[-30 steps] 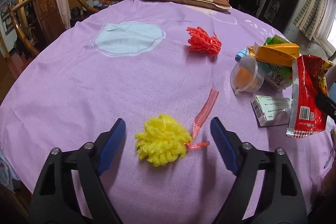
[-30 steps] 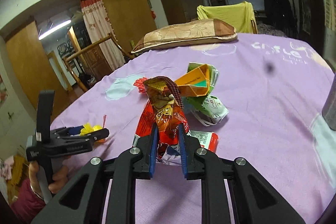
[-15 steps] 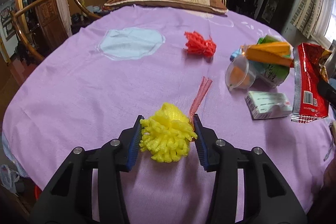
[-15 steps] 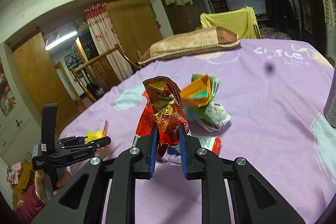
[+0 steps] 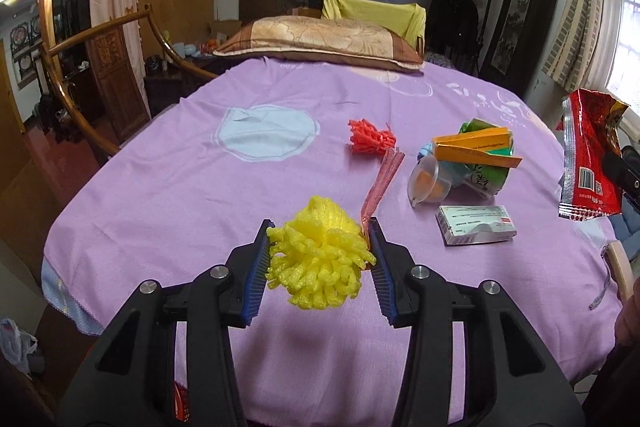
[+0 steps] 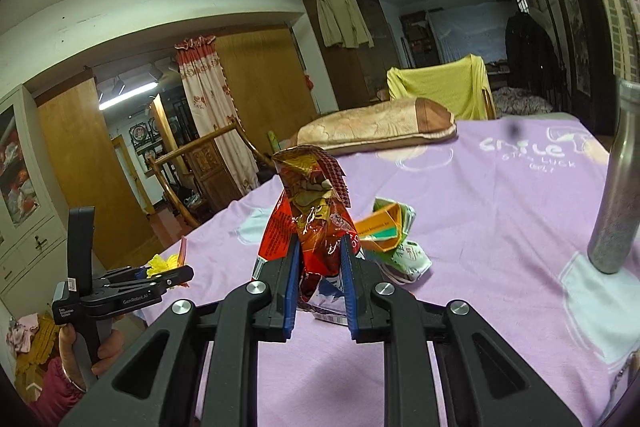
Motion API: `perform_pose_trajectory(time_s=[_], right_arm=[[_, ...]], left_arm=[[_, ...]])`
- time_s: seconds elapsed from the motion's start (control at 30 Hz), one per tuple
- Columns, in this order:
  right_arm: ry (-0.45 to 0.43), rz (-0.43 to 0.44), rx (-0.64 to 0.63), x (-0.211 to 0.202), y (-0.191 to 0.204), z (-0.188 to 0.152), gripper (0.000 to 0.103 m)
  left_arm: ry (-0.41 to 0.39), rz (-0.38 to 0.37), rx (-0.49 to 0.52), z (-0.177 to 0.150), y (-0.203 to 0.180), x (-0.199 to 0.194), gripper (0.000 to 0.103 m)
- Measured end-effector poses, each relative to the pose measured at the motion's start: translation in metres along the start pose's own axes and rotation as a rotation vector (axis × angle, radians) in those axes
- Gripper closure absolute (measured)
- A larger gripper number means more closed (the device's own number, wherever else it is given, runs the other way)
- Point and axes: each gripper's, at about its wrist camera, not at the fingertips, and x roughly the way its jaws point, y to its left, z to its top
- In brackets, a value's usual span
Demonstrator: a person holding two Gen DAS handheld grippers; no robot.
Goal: Collect trash
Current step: 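Carry the tassel and red chip bag to the red wastebasket with both tools, then open both grippers to drop tassel and chip bag into the wastebasket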
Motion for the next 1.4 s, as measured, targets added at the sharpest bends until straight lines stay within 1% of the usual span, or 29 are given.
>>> perform_pose_trajectory(time_s=[0.13, 0.3, 0.5, 0.6, 0.7, 0.77, 0.9, 1.03, 1.07, 1.1, 1.13, 1.17, 1.2, 1.27, 1.33, 1.4], right_arm=[[-0.018, 0.005, -0.013, -0.009, 0.009, 0.003, 0.083], [-0.02, 0.025, -0.023, -0.016, 0.022, 0.004, 0.083], [-0.007, 0.065, -0.063, -0.012, 0.052, 0.004, 0.083], [0.012, 0.086, -0.091, -0.003, 0.074, 0.002, 0.083], [0.04, 0.113, -0.126, 0.01, 0.1, -0.001, 0.083], [0.06, 0.134, -0.141, 0.018, 0.115, -0.003, 0.084], [0.114, 0.184, -0.176, 0.041, 0.151, -0.011, 0.084], [0.193, 0.246, -0.216, 0.071, 0.191, -0.026, 0.084], [0.212, 0.261, -0.226, 0.078, 0.2, -0.03, 0.084], [0.23, 0.273, -0.236, 0.084, 0.209, -0.034, 0.084], [0.253, 0.287, -0.251, 0.091, 0.223, -0.039, 0.084], [0.273, 0.3, -0.264, 0.098, 0.234, -0.044, 0.084], [0.286, 0.309, -0.273, 0.102, 0.242, -0.048, 0.084], [0.324, 0.336, -0.296, 0.116, 0.265, -0.059, 0.084], [0.362, 0.362, -0.315, 0.128, 0.285, -0.07, 0.084], [0.403, 0.383, -0.335, 0.141, 0.302, -0.081, 0.084]], left_arm=[[-0.032, 0.012, -0.005, -0.002, 0.007, -0.019, 0.057], [-0.065, 0.03, -0.029, -0.008, 0.022, -0.041, 0.057], [-0.078, 0.071, -0.077, -0.022, 0.055, -0.06, 0.057], [-0.074, 0.098, -0.112, -0.036, 0.08, -0.067, 0.057], [-0.053, 0.133, -0.153, -0.056, 0.111, -0.072, 0.057], [-0.027, 0.16, -0.189, -0.074, 0.135, -0.073, 0.057], [0.052, 0.218, -0.268, -0.121, 0.186, -0.069, 0.057], [0.118, 0.27, -0.334, -0.16, 0.228, -0.064, 0.055], [0.132, 0.283, -0.353, -0.169, 0.238, -0.063, 0.047], [0.141, 0.294, -0.369, -0.175, 0.246, -0.063, 0.034], [0.146, 0.317, -0.394, -0.184, 0.258, -0.064, 0.028], [0.144, 0.332, -0.411, -0.19, 0.265, -0.066, 0.019], [0.144, 0.342, -0.428, -0.195, 0.272, -0.067, 0.014], [0.153, 0.341, -0.462, -0.205, 0.286, -0.069, 0.012], [0.155, 0.339, -0.481, -0.214, 0.297, -0.072, 0.012], [0.151, 0.364, -0.491, -0.222, 0.305, -0.076, 0.012]])
